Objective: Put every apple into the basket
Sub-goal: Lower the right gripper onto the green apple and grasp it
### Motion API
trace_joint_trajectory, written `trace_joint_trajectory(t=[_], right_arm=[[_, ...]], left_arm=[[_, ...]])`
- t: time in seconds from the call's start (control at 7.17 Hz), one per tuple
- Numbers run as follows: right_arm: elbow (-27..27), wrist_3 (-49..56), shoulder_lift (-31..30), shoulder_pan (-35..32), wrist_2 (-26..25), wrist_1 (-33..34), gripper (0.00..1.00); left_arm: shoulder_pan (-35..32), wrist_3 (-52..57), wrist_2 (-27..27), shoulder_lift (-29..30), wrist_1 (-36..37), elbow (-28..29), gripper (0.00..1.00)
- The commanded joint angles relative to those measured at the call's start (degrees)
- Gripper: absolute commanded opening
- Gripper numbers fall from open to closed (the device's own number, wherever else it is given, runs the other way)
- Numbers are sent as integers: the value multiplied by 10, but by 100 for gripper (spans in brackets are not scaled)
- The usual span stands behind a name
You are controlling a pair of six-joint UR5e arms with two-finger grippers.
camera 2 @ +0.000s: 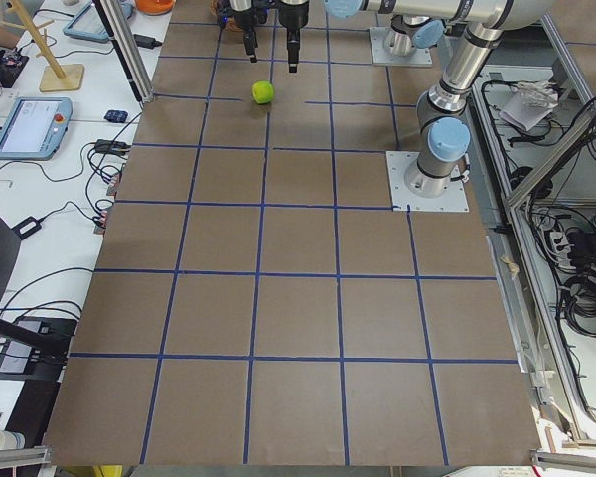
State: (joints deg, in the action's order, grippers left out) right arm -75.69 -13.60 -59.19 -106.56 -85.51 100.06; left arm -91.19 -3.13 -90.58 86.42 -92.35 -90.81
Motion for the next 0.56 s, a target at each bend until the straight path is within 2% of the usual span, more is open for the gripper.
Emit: trace_joint_trajectory(t=[0.0, 0.42], right_arm=[[-37, -11, 18, -38, 14, 60, 100], [-60, -9, 42, -39, 8, 108, 100]], left_arm=[[10, 1, 1, -1, 2, 1, 100], [10, 2, -1, 0, 11, -1, 100]])
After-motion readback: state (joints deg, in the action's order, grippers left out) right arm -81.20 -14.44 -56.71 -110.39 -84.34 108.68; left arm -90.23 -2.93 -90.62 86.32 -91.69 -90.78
